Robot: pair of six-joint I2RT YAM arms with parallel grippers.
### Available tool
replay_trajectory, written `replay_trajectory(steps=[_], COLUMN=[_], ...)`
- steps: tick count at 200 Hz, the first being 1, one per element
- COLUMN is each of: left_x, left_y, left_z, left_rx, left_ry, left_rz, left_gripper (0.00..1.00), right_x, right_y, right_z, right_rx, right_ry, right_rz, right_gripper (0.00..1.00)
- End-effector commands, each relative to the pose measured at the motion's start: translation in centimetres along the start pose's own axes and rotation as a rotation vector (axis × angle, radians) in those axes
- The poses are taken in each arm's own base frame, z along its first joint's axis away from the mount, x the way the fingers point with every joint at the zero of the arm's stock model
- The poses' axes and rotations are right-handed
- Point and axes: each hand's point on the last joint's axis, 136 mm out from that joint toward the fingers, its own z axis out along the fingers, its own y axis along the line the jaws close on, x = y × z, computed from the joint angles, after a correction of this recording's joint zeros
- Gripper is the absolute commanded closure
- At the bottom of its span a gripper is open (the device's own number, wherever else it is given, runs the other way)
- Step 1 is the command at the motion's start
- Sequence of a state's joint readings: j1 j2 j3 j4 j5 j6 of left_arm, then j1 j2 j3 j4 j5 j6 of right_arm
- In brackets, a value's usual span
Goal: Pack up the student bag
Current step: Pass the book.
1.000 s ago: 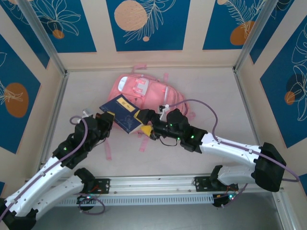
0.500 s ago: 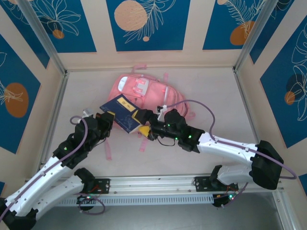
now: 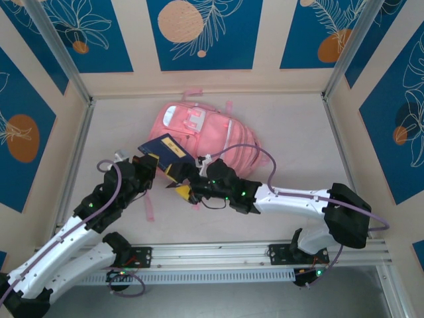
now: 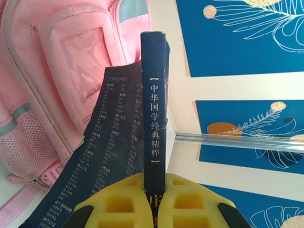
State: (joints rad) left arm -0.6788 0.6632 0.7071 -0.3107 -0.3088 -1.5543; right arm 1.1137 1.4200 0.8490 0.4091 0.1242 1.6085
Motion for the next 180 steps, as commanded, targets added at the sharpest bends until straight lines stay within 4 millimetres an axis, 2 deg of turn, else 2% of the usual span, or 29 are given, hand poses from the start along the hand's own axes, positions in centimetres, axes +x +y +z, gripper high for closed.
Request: replay_trajectory(steps=[1, 35, 101, 124, 147, 180], left_x=[-0.4, -0.8, -1.7, -0.9, -0.1, 0.0], left_y=[-1.5, -1.0, -1.1, -1.1, -1.0, -1.3], left_z=[-0.6, -0.8, -0.9, -0.4, -0.2, -0.6], left_rx=[0.057, 0.048, 0.048, 0.040, 0.042, 0.052], left_ry=[-0.011, -0.030, -0.071, -0.032, 0.008, 0.023], left_rz=[-0.038, -0.036, -0.023, -0.040, -0.061, -0.066], left_gripper=[1.00, 1.00, 1.00, 1.00, 1.00, 1.00], right_x=[0.2, 0.3, 1.8, 0.6, -0.9, -3.0], right_y=[2.7, 3.7, 2.7, 2.8, 4.0, 5.8], right_z=[-0.1, -1.1, -2.8, -3.2, -3.4, -3.2], right_rx=[-0.104, -0.138, -0.125, -0.139, -0.183, -0.222], right_ry=[-0.010, -0.022, -0.024, -0.072, -0.115, -0.179], right_rz=[-0.004, -0.038, -0.048, -0.052, -0.066, -0.087], right_gripper=[0.03, 0.02, 0.02, 0.01, 0.02, 0.04])
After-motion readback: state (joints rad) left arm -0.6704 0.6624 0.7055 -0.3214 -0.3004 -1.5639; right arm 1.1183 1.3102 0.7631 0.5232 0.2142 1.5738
